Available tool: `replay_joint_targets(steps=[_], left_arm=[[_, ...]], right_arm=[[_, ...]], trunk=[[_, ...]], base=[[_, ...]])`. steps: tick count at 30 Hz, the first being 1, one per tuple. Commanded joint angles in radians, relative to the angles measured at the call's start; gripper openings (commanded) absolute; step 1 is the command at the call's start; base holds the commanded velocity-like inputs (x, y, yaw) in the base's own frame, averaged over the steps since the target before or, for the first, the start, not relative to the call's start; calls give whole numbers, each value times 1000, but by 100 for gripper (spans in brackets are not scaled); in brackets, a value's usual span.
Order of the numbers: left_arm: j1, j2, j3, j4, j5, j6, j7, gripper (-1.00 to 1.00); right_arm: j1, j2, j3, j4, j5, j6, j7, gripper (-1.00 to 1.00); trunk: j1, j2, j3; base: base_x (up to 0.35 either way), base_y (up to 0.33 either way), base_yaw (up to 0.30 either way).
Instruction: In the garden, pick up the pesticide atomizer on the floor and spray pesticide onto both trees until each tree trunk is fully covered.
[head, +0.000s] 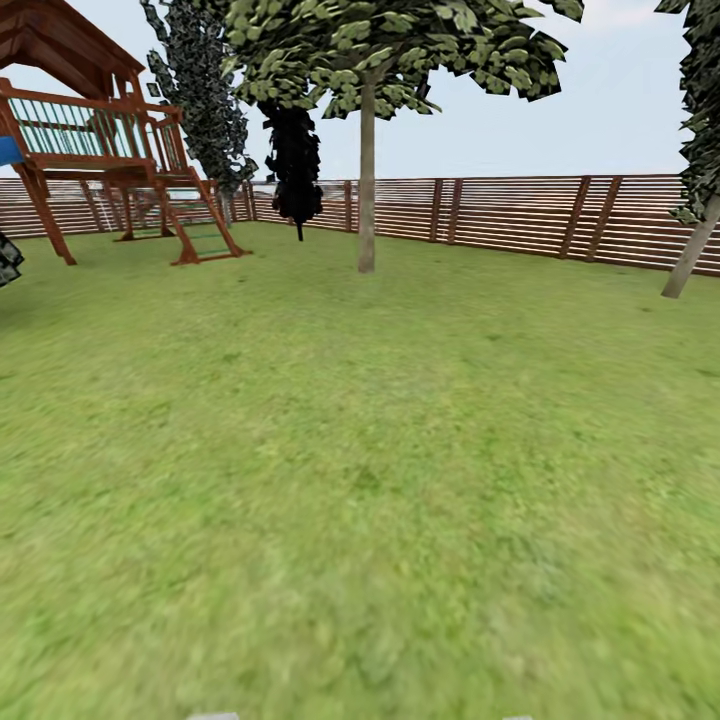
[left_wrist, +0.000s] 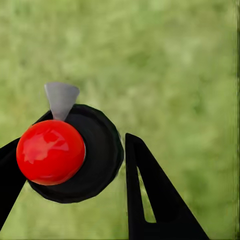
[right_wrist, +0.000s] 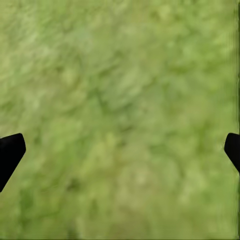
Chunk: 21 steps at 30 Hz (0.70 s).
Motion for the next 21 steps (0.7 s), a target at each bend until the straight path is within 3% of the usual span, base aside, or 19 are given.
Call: replay_joint_targets(steps=[1,21], left_arm=[[-1,0,6,1,-11,-3,5,-100],[-1,0,6,1,-11,-1,5,-100]], right_arm=[[-1,0,-9,-1,5,-1,5,100],[-1,0,-9,-1,5,-1,5,100]], trunk=[[0,0,-1],[0,0,-1]], base=[[278,-171,0],[291,-154,0]])
